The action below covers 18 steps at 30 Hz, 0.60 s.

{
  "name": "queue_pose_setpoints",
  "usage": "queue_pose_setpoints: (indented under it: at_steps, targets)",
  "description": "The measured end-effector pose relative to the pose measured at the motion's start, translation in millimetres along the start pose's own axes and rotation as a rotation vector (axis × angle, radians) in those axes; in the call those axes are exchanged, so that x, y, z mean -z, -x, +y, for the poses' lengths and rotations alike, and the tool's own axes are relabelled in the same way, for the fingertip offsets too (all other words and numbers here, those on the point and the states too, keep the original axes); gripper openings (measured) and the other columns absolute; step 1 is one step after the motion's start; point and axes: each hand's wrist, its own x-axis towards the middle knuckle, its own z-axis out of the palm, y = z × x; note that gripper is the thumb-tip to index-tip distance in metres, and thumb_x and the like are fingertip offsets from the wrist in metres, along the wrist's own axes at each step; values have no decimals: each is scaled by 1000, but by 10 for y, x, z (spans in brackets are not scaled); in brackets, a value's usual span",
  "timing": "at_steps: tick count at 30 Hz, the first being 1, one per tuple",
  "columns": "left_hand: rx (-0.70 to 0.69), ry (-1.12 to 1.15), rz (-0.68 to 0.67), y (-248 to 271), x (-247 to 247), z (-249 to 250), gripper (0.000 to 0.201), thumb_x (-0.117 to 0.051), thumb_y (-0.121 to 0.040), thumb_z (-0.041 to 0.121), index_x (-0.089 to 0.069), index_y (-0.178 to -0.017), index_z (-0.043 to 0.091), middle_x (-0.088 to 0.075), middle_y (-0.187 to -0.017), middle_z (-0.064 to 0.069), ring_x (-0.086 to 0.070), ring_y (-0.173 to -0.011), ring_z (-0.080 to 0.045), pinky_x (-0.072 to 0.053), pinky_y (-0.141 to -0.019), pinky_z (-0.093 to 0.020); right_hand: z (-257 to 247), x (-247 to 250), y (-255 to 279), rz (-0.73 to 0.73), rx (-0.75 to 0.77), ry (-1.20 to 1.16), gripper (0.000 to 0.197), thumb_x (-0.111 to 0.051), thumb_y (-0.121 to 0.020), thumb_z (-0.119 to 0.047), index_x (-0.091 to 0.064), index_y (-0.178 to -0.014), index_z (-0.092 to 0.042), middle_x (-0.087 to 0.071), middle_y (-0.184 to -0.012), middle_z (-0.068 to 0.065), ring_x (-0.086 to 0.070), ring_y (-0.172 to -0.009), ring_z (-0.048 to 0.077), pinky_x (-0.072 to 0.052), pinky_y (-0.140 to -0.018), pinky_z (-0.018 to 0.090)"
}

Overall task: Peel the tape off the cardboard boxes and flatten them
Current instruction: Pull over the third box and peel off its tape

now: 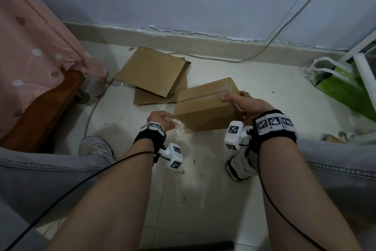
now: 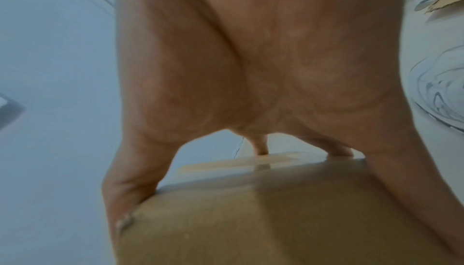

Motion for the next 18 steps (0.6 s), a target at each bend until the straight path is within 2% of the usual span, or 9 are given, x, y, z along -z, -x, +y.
queue_pose_setpoints:
  at_steps: [3, 4, 5, 7, 9, 11, 13, 15, 18]
  targets:
    - [-37, -32, -16, -32, -89, 32, 29, -78, -68, 9, -67, -95, 11, -73, -94, -13, -69, -93, -24, -53, -78, -26, -25, 34, -5, -10, -28, -39, 88, -78, -79, -33, -26, -149, -23, -51, -115, 12, -61, -98, 33, -57, -73, 47]
    - [-47, -59, -35, -30, -109, 50, 34, -77, -71, 6, -66, -103, 13, -72, -95, -11, -67, -95, -22, -51, -79, -22, -39, 52, -6, -23, -49, -55, 86, -80, -77, -34, -31, -147, -23, -53, -119, 14, -63, -99, 34, -58, -72, 47]
    - [-53, -88, -68, -23, -116, 69, 35, -77, -73, 5, -64, -103, 15, -71, -91, -10, -66, -92, -19, -49, -84, -21, -52, 70, -2, -49, -78, -69, 83, -81, -74, -36, -38, -143, -22, -55, -122, 16, -65, -100, 35, -59, -73, 47]
    - [-69, -114, -136, -20, -116, 81, 39, -78, -73, 3, -66, -109, 10, -69, -79, -7, -65, -85, -18, -51, -91, -26, -80, 100, 33, -105, -107, -58, 60, -79, -76, -38, -53, -127, -19, -62, -121, 18, -67, -100, 36, -59, -78, 48]
    - [-87, -148, -171, -10, -111, 102, 51, -77, -74, -1, -59, -122, 6, -67, -77, -4, -64, -79, -16, -53, -79, -23, -82, 138, 43, -121, -112, -37, 41, -73, -82, -39, -59, -114, -18, -66, -115, 18, -67, -100, 36, -55, -89, 49]
    - [-102, -183, -177, -1, -111, 110, 56, -72, -78, -4, -50, -127, 11, -63, -75, -3, -60, -72, -12, -46, -65, -14, -69, 159, 41, -114, -109, -32, 38, -72, -83, -38, -61, -113, -17, -67, -112, 17, -66, -100, 36, -52, -95, 50]
    - [-100, -156, -192, 10, -118, 104, 54, -62, -84, -9, -44, -129, 15, -56, -77, -9, -53, -69, -12, -44, -54, -7, -52, 162, 46, -99, -101, -52, 35, -72, -83, -36, -63, -110, -16, -69, -107, 16, -66, -98, 35, -51, -95, 50]
    - [-112, -141, -191, 33, -112, 72, 49, -57, -85, -10, -43, -123, 17, -53, -83, -13, -51, -73, -17, -44, -50, -5, -44, 176, 66, -84, -108, -76, 30, -71, -84, -36, -62, -106, -17, -68, -102, 16, -66, -96, 35, -53, -92, 49]
    - [-140, -156, -187, 65, -81, -5, 48, -68, -82, -1, -40, -112, 23, -60, -83, -6, -56, -75, -17, -45, -67, -13, -47, 218, 78, -77, -122, -87, 30, -69, -85, -39, -61, -104, -17, -67, -100, 17, -65, -95, 34, -53, -91, 47]
